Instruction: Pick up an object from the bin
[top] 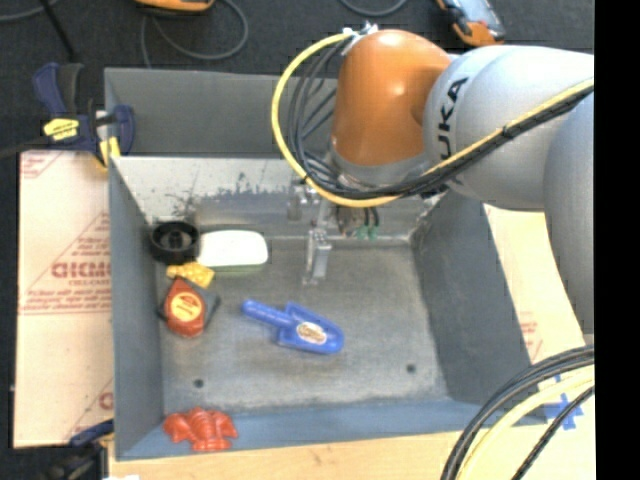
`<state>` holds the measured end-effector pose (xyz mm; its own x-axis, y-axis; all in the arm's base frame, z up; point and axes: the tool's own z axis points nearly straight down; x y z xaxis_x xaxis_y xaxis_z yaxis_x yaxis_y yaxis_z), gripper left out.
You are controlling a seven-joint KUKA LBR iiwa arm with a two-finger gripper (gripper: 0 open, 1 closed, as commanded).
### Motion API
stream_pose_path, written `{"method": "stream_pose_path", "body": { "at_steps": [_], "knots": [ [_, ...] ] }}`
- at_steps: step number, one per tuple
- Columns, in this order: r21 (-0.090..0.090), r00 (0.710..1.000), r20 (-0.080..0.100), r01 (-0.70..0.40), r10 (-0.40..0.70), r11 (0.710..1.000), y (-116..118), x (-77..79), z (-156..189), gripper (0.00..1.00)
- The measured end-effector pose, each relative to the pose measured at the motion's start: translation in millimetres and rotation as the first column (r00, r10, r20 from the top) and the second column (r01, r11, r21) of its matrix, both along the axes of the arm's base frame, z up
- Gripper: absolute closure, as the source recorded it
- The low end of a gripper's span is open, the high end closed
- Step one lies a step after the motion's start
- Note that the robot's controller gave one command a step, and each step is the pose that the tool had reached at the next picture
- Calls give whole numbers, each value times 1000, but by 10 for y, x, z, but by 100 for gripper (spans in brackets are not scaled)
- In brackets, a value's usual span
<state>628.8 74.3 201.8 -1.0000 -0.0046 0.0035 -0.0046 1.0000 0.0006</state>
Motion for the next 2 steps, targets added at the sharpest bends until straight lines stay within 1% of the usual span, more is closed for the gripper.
{"method": "stream_pose_path", "body": {
  "at_steps": [1,2],
  "knots": [
    [1,1000,8,1,-1,1000,-2,11,53,0],
    [2,999,13,40,-40,999,-123,-161,-462,0]
  ]
}}
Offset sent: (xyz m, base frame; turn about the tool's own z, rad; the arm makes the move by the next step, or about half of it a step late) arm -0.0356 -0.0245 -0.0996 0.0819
